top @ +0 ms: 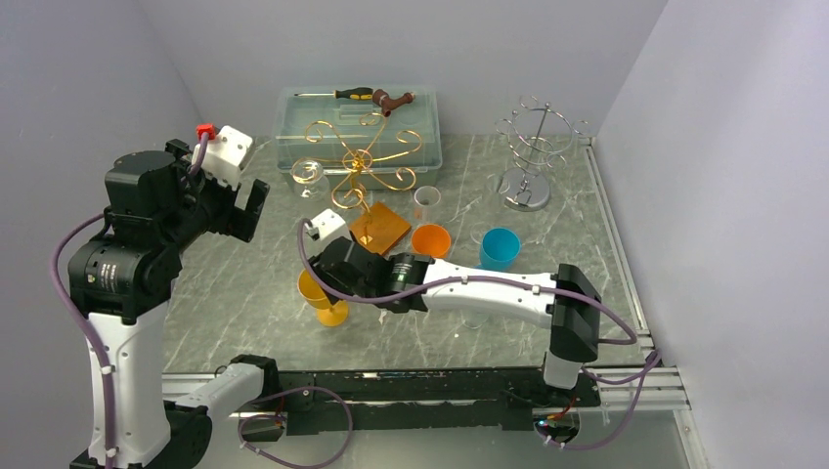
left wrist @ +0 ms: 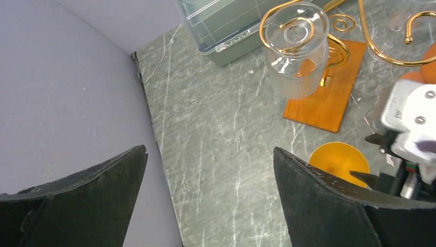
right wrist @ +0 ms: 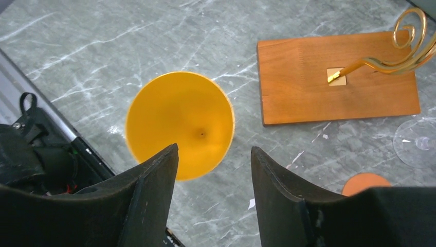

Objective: Place the wine glass upside down on the wine glass rack
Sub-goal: Pick up the wine glass at the center of the board, then turn the wine glass upside down at the wine rack.

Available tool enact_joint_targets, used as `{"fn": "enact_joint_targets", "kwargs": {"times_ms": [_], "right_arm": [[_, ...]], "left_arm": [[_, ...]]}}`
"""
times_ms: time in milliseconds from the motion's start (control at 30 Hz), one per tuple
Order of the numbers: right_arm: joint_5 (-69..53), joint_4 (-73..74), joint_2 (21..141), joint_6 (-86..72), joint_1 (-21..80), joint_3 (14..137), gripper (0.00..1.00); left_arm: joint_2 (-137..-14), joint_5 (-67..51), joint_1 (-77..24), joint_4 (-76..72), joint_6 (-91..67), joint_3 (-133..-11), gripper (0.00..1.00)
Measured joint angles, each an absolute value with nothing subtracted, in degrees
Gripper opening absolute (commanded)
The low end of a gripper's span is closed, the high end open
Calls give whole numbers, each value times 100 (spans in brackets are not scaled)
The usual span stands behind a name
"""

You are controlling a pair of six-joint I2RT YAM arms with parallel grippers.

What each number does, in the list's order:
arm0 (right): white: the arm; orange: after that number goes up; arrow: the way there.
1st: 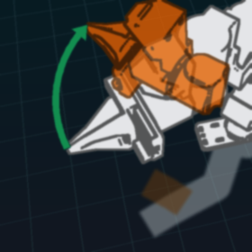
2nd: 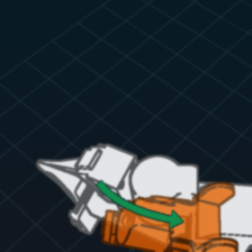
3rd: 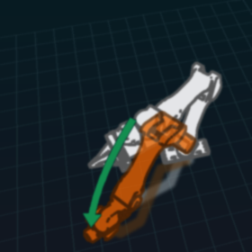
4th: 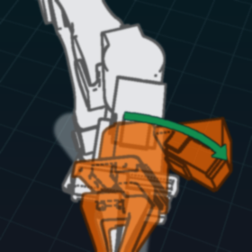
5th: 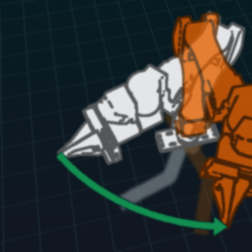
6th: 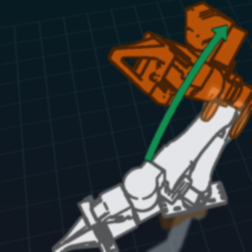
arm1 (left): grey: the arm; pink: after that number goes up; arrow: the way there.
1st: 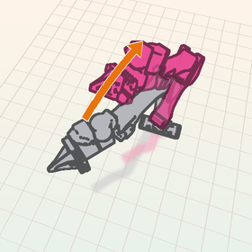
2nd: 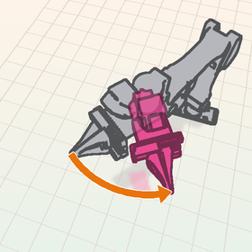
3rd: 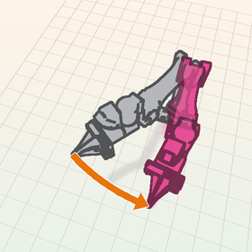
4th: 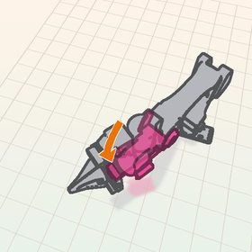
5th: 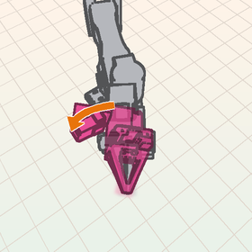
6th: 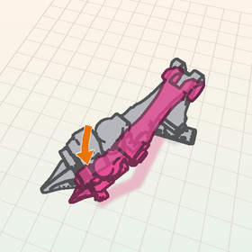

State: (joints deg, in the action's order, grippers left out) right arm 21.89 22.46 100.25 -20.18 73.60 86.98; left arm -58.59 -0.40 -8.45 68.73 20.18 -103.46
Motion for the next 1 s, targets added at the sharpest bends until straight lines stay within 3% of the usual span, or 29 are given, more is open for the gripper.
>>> {"fn": "enact_joint_targets", "kwargs": {"times_ms": [267,367,533,767,1000], "right_arm": [[2171,2303,10569,-2110,7218,8860,41],[2099,2324,10672,-2189,7223,8897,29],[2016,2379,10665,-2322,7236,8892,0],[1879,2438,9904,-2408,7236,8313,0],[1859,2322,8145,-2233,7240,8101,0]], "left_arm": [[-5841,-43,-845,6884,2025,-10344,99],[-5789,-67,-845,6882,2027,-10335,99],[-5758,-276,-845,6943,1990,-10457,99],[-5870,-1100,-845,7192,1802,-10965,99],[-5913,-2069,-845,7568,1833,-10967,100]]}}
